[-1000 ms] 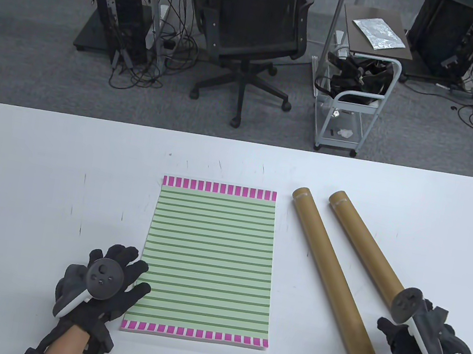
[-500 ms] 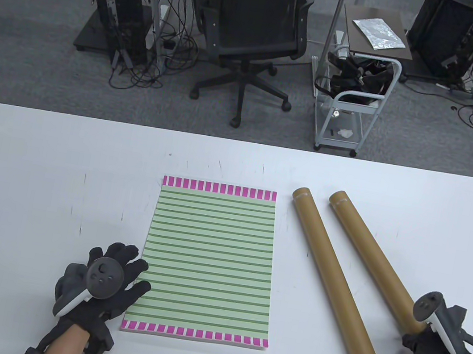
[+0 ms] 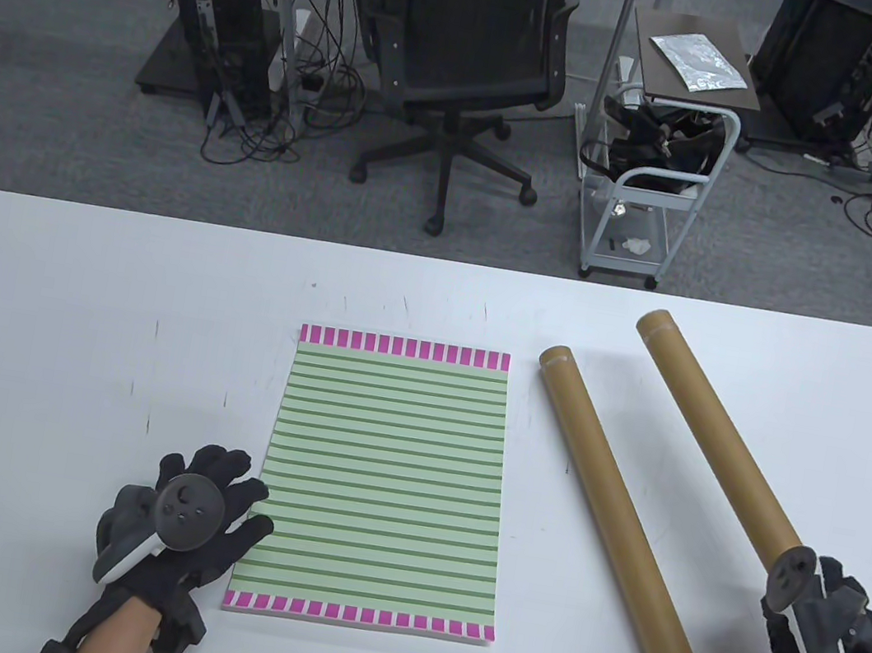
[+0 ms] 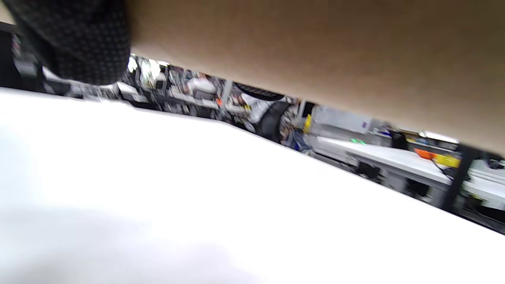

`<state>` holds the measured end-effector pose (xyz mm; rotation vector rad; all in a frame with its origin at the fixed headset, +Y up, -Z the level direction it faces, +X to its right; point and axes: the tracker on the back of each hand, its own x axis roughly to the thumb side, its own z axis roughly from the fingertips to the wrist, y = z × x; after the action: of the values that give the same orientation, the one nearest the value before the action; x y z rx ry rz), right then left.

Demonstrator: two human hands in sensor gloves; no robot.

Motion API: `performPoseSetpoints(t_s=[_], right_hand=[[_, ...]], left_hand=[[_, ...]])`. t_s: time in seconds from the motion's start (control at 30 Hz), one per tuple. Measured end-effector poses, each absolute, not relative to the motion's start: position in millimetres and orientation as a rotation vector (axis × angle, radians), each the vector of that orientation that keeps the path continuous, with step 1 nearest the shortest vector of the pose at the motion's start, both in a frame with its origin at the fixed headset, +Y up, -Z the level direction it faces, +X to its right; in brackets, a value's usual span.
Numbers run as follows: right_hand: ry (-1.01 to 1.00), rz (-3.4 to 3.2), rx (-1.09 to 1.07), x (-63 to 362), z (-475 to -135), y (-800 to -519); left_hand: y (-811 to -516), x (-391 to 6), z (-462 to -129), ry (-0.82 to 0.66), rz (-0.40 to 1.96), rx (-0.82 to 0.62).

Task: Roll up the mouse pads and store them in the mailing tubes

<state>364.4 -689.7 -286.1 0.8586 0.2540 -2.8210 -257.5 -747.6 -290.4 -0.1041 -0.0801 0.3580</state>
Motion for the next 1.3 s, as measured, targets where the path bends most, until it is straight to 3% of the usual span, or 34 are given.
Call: performPoseSetpoints(t_s=[0.17,0.4,0.6,0.8,0.93,1.3], right_hand=[[0.553,-2.877,0.514,303.4,-272.2,-658.0],[0.4,-3.032,-0.033,225.7,-263.2,-653.3],[0.47,-2.987,-0.17,201.3,-260.3,-674.1],[0.544,-2.945,-0.254,194.7,-256.7,-695.5],[0.534,-2.875,-0.271,192.6,-254.8,-695.6],[0.429,-2.913,-0.234,201.1,-262.2,-703.0]], left_hand=[[-746.6,-260.9,-288.6,-0.114,0.475,-0.118],[-737.6,-285.6,-285.5,-0.147,0.945,-0.076],[-740.5,-290.5,-289.1,-0.18,1.21,-0.123],[-740.1,-284.2,-292.7,-0.204,1.247,-0.157],[-742.9,-287.3,-293.7,-0.174,1.202,-0.162],[-752.1,-285.1,-295.8,-0.268,1.44,-0.275]])
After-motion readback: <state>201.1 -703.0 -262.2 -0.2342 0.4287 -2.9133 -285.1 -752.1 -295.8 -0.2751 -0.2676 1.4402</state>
